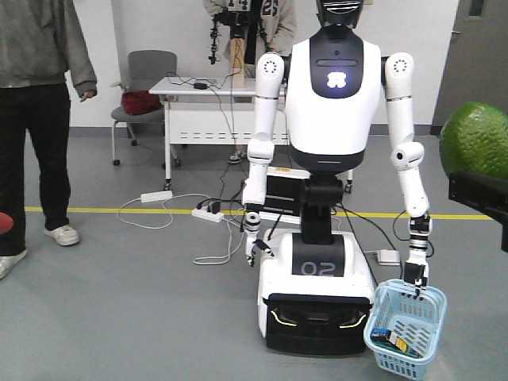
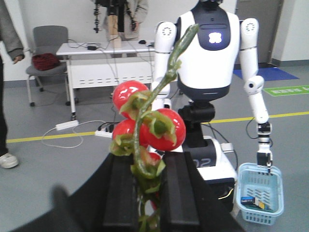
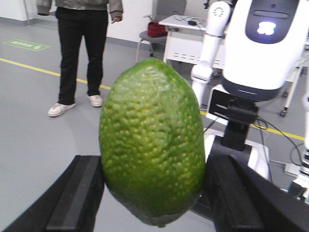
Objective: Pick snacks and fruit into basket
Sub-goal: 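Approach the other robot holding the light-blue basket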
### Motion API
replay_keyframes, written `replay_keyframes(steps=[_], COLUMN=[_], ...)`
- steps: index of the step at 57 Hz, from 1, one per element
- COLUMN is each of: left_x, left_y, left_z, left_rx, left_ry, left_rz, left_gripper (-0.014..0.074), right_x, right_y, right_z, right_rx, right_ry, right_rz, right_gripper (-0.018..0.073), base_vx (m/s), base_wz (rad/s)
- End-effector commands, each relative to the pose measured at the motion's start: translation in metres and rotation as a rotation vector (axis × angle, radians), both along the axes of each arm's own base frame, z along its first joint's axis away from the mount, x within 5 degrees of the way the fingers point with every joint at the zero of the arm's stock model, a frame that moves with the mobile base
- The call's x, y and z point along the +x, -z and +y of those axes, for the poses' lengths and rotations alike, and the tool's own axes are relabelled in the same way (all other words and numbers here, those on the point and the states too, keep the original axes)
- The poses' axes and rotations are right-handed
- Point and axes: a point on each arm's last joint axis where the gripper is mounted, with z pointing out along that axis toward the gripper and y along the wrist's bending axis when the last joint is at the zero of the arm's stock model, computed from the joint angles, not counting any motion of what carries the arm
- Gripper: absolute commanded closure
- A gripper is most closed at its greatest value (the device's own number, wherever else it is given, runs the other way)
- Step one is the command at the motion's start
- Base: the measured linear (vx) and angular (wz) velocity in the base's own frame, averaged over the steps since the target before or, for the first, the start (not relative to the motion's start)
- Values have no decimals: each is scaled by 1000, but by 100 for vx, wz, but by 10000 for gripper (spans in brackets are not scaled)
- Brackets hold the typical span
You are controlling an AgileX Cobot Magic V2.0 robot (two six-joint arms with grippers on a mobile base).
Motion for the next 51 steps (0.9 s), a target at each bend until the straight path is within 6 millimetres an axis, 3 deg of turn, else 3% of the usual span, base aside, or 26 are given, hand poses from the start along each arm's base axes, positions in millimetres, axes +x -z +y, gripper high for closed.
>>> replay_keyframes(steps=[1, 21, 51], left_x=[-5, -5, -5], left_y=[-18, -18, -18], left_z=[-1, -1, -1], left_rx=[-34, -34, -34], left_ry=[11, 11, 11], left_rz=[-117, -117, -117], left_gripper=[603, 603, 603], right_x=[-2, -2, -2], right_y=[-18, -18, -18], right_z=[-2, -2, -2], right_rx=[33, 33, 33], right_ry=[21, 21, 21], right_rz=[-112, -112, -113], right_gripper=[566, 566, 566], base_vx=[13, 18, 29], base_wz=[-35, -29, -6])
